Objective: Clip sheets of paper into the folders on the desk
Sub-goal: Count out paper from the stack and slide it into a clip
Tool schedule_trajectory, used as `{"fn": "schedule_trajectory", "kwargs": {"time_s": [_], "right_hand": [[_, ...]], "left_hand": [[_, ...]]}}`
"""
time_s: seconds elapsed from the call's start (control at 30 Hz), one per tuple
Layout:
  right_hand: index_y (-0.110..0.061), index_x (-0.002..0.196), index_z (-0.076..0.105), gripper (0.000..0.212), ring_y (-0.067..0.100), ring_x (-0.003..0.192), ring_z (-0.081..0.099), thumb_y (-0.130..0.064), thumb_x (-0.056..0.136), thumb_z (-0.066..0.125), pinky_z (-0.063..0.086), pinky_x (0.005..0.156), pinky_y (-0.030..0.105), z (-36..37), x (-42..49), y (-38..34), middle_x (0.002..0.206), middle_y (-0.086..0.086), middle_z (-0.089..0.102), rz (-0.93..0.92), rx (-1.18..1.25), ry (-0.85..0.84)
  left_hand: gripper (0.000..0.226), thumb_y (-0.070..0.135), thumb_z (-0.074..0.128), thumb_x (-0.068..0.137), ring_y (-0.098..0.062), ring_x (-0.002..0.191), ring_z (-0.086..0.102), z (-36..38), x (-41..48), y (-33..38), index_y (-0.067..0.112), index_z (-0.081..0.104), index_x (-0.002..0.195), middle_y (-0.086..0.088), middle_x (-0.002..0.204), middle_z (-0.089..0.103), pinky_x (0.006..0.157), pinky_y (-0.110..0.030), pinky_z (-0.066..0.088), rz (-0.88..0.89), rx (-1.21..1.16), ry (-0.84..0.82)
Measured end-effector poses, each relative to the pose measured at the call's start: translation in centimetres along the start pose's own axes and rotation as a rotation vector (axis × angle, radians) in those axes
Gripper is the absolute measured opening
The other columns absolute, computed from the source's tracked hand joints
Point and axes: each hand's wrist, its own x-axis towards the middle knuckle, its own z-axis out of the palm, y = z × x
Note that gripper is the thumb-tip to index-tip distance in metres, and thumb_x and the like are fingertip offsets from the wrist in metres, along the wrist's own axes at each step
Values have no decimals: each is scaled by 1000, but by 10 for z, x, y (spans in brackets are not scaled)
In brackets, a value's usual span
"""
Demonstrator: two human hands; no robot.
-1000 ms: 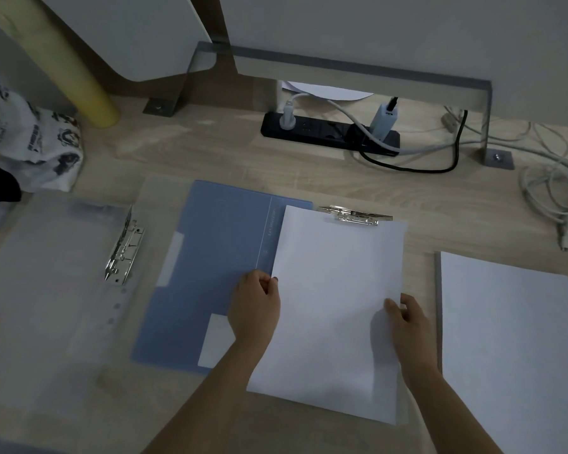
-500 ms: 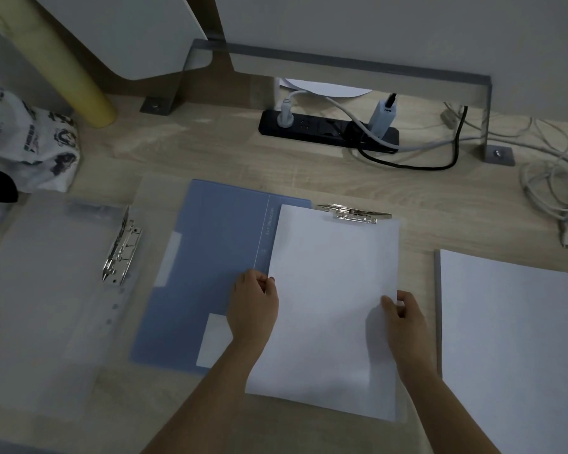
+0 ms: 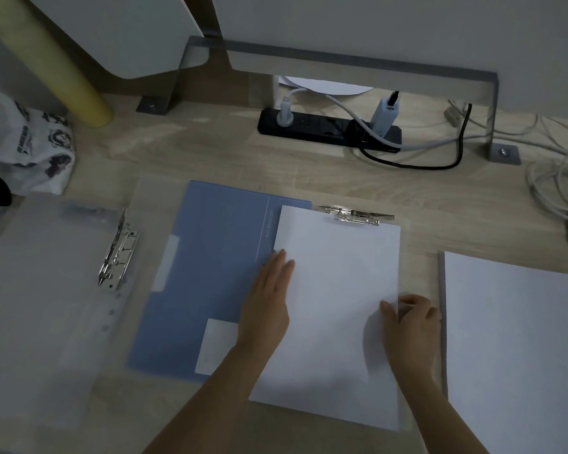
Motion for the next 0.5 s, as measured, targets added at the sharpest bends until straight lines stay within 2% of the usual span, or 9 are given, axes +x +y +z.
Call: {"fn": "schedule_trajectory", "kwargs": {"time_s": [0.03, 0.1, 0.13, 0.17, 0.2, 0.23, 0.33, 0.4, 0.5], "right_hand": [[6, 106, 49, 35, 38, 89, 51, -15, 83, 64, 43, 73, 39, -1, 2, 0, 106, 26, 51, -13, -12, -3], [6, 109, 48, 35, 38, 88, 51, -10, 83, 63, 42, 73, 37, -3, 5, -1, 109, 27, 49, -50, -22, -27], [5, 111, 49, 33, 37, 88, 51, -8, 83, 62, 42, 73, 35, -3, 6, -3, 110, 26, 48, -65, -19, -49], [3, 112, 49, 32, 35, 88, 51, -4, 83, 60, 42, 74, 34, -3, 8, -5, 110, 25, 48, -81, -15, -66], [2, 113, 50, 31, 31, 87, 50, 0, 83, 58, 41, 74, 33, -2, 11, -7, 110, 22, 48, -95, -3, -80], [1, 113, 51, 31, 28, 86, 49, 3, 83, 55, 40, 74, 32, -2, 16, -10, 109, 19, 48, -95, 30, -95], [-1, 115, 53, 31, 19, 80, 52, 4, 84, 49, 42, 68, 18, 0, 42, -27, 105, 13, 57, -17, 249, -149], [0, 122, 50, 36, 12, 77, 53, 4, 86, 49, 43, 66, 7, -1, 66, -48, 104, 11, 57, 107, 510, -182], [4, 125, 47, 38, 10, 77, 58, 9, 88, 43, 48, 79, 19, -3, 94, -78, 99, 11, 58, 286, 870, -257]], "left_hand": [[60, -4, 39, 91, -15, 143, 4, 4, 1, -2, 14, 23, 146, 3, 154, 7, 116, -31, 26, 18, -13, -2], [47, 15, 26, 97, -15, 142, 11, 10, 0, -4, 11, 29, 145, 1, 152, 13, 115, -31, 29, 27, 13, 38], [50, 29, 19, 99, -15, 144, 12, 13, -1, -5, 10, 27, 145, 0, 153, 15, 117, -29, 23, 22, 55, 41], [57, 40, 14, 98, -14, 146, 6, 15, -1, -6, 10, 21, 146, -1, 155, 13, 119, -25, 10, 25, 90, 20], [62, 47, 13, 97, -12, 146, -1, 17, -2, -7, 12, 15, 148, -1, 156, 10, 117, -25, -3, 33, 127, 14], [65, 51, 14, 96, -11, 145, -5, 18, -2, -7, 13, 11, 148, -2, 157, 8, 116, -25, -10, 38, 158, 14], [66, 51, 17, 95, -14, 145, -2, 16, -1, -7, 11, 13, 148, -5, 157, 13, 117, -28, -7, 36, 196, 4], [66, 50, 19, 96, -17, 146, 1, 15, 0, -6, 11, 15, 148, -5, 157, 14, 118, -30, -2, 46, 196, -1], [66, 50, 21, 96, -18, 146, 1, 16, -1, -7, 12, 15, 149, -4, 158, 14, 118, -31, 0, 53, 157, 5]]}}
